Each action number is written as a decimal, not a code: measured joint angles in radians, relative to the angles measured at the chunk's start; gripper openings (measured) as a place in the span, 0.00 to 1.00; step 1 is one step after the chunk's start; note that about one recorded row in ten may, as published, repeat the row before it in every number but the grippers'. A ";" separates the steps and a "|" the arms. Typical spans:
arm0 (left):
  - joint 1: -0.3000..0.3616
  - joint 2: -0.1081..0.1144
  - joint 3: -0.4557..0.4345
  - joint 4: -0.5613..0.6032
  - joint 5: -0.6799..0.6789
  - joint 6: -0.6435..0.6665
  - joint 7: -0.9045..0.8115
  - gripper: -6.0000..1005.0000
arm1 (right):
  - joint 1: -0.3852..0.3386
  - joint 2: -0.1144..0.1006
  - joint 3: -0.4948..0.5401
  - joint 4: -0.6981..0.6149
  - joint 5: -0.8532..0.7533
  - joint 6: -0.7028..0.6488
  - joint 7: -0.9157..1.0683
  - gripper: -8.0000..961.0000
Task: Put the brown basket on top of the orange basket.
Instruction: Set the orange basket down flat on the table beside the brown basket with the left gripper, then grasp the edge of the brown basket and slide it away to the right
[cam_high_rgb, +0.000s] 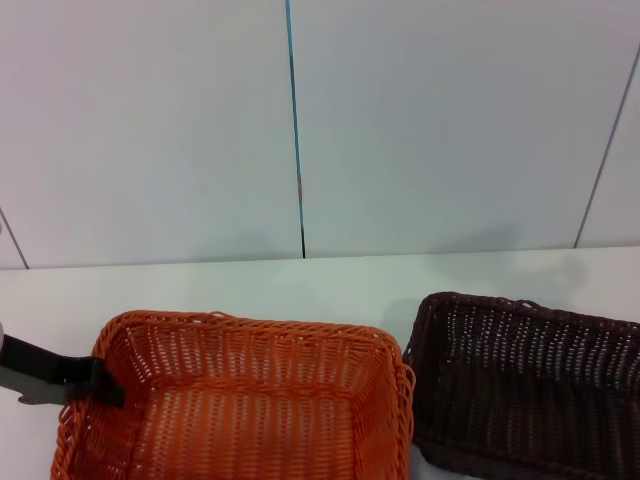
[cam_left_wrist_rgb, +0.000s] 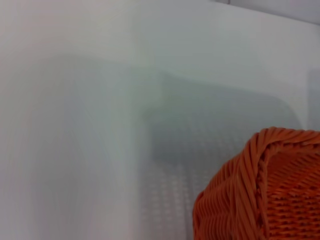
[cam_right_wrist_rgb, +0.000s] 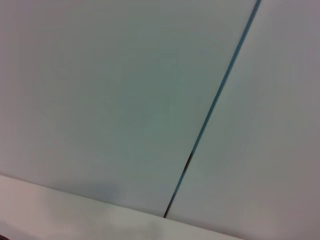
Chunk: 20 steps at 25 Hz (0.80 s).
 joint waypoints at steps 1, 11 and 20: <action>0.000 0.000 0.000 0.000 0.000 0.002 -0.003 0.22 | 0.000 0.000 0.000 0.000 0.000 0.000 0.000 0.86; 0.005 -0.003 0.011 -0.010 0.002 0.012 -0.015 0.34 | 0.001 -0.001 0.004 0.000 0.000 -0.001 0.000 0.86; 0.080 -0.060 -0.001 -0.334 -0.021 -0.011 -0.076 0.66 | 0.002 -0.001 0.007 -0.002 0.000 -0.003 0.000 0.86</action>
